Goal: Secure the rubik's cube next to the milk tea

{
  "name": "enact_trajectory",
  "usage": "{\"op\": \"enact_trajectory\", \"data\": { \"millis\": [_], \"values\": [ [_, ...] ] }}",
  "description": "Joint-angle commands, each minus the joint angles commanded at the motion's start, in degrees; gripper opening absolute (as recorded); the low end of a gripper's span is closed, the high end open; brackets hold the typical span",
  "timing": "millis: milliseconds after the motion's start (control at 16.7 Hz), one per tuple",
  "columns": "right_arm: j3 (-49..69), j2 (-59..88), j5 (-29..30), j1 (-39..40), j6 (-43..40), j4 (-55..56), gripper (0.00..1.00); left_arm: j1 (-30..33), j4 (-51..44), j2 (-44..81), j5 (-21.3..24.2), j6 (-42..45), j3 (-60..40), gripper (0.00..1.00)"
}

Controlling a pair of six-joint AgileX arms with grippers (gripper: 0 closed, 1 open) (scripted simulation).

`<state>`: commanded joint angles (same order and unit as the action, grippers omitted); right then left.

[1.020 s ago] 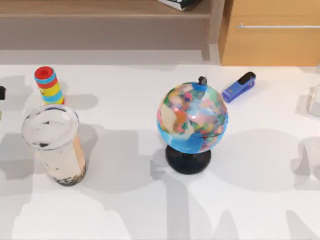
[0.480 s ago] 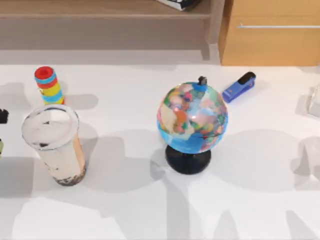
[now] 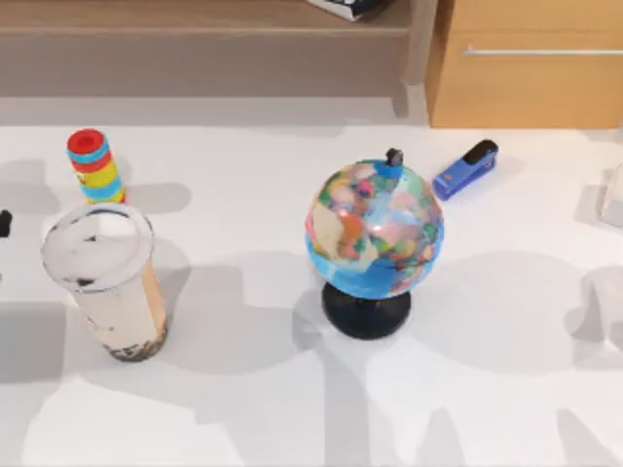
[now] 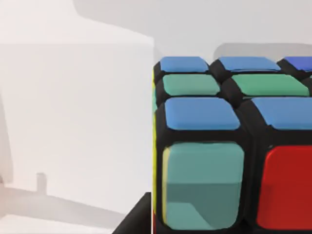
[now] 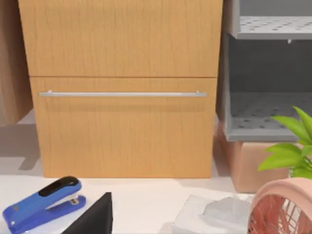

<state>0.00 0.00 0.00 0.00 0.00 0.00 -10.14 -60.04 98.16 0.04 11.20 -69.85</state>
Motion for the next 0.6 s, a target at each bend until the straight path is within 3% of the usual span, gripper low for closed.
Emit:
{"op": "enact_trajectory", "data": {
  "millis": [600],
  "values": [
    [0.0,0.0,0.0,0.0,0.0,0.0,1.0,-1.05,2.58,-0.77,0.26,-0.2,-0.27,0.0]
  ]
}}
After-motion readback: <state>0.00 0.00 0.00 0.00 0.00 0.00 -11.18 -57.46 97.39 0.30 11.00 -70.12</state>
